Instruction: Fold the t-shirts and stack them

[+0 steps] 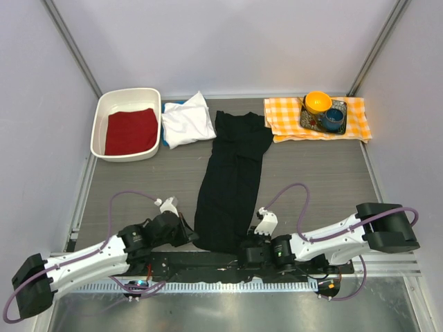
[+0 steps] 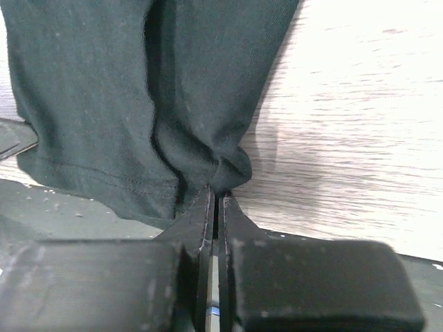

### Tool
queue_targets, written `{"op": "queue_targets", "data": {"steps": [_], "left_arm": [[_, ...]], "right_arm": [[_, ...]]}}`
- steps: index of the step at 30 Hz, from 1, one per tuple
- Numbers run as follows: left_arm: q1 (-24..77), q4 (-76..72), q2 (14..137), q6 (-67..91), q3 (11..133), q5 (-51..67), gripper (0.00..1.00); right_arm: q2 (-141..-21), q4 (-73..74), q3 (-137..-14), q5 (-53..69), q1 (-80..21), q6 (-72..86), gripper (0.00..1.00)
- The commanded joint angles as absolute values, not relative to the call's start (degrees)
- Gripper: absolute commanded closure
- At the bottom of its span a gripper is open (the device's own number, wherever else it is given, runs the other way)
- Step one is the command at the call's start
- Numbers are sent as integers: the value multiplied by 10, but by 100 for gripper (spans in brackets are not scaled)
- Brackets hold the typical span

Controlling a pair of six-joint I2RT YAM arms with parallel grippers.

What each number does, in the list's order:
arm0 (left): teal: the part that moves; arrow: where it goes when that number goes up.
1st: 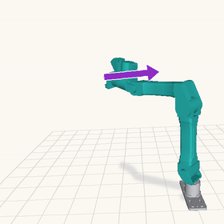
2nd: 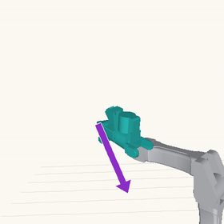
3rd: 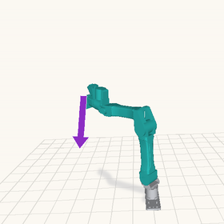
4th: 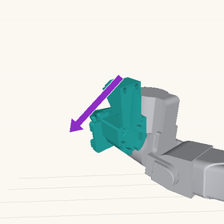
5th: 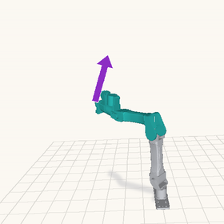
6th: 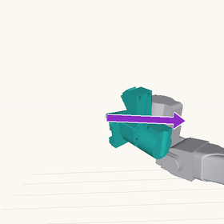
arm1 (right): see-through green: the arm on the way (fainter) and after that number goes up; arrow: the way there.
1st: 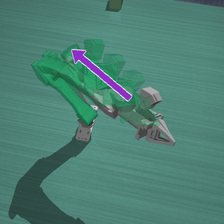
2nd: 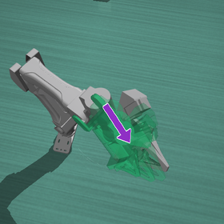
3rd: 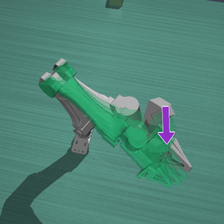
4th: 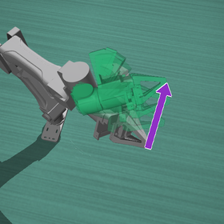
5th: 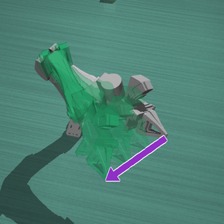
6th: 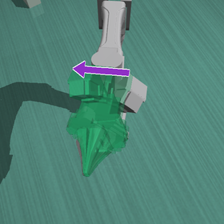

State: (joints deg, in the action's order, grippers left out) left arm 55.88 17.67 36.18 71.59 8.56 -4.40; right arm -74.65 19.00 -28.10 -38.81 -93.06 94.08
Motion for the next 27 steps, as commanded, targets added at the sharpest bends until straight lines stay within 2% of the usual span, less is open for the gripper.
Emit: {"op": "queue_targets", "data": {"steps": [1,7,12,19,27], "left_arm": [[597,182,331,729,76,-59,100],[662,166,299,734,90,-120,100],[664,148,362,659,162,-148,100],[663,106,501,586,255,-178,100],[594,66,526,557,272,-175,100]], "right_arm": [[-733,312,-316,-459,-952,925,99],[-722,343,-358,-501,-981,898,99],[-729,362,-426,-578,-979,825,99],[-716,341,-447,-601,-915,737,99],[-690,183,-388,-553,-803,583,99]]}}
